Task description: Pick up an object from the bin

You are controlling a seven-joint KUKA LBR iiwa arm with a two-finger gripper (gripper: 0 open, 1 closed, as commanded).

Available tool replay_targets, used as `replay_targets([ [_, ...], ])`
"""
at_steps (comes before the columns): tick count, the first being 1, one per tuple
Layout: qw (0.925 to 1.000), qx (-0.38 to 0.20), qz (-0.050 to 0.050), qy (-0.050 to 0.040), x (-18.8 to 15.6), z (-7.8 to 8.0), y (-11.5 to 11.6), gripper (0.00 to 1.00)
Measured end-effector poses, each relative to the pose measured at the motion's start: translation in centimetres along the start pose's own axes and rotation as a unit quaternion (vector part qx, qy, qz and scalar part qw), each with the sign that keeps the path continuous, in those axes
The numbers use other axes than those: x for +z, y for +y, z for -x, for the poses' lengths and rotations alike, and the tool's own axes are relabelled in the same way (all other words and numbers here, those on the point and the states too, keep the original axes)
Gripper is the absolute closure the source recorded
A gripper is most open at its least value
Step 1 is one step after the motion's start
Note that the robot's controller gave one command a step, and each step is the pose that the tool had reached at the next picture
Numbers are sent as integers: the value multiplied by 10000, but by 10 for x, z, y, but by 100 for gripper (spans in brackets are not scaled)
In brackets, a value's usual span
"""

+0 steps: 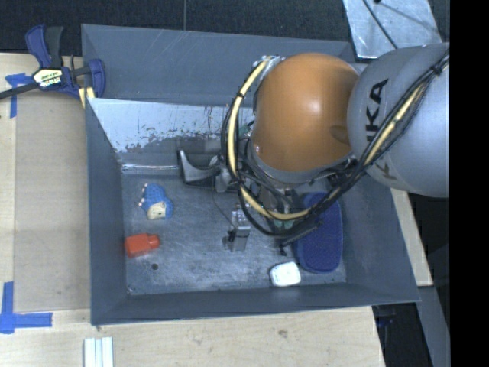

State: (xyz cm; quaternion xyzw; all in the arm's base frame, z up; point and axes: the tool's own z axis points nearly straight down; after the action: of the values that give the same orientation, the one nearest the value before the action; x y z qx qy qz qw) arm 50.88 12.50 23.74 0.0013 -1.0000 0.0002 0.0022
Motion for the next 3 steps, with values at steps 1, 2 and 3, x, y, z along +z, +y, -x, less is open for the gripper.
replay_targets([
  [1,9913,1319,5,-24,171,86,85,0],
  [2,9892,1464,25,-58,135,92,62,0],
  [3,9759,2183,33,-55,132,91,68,0],
])
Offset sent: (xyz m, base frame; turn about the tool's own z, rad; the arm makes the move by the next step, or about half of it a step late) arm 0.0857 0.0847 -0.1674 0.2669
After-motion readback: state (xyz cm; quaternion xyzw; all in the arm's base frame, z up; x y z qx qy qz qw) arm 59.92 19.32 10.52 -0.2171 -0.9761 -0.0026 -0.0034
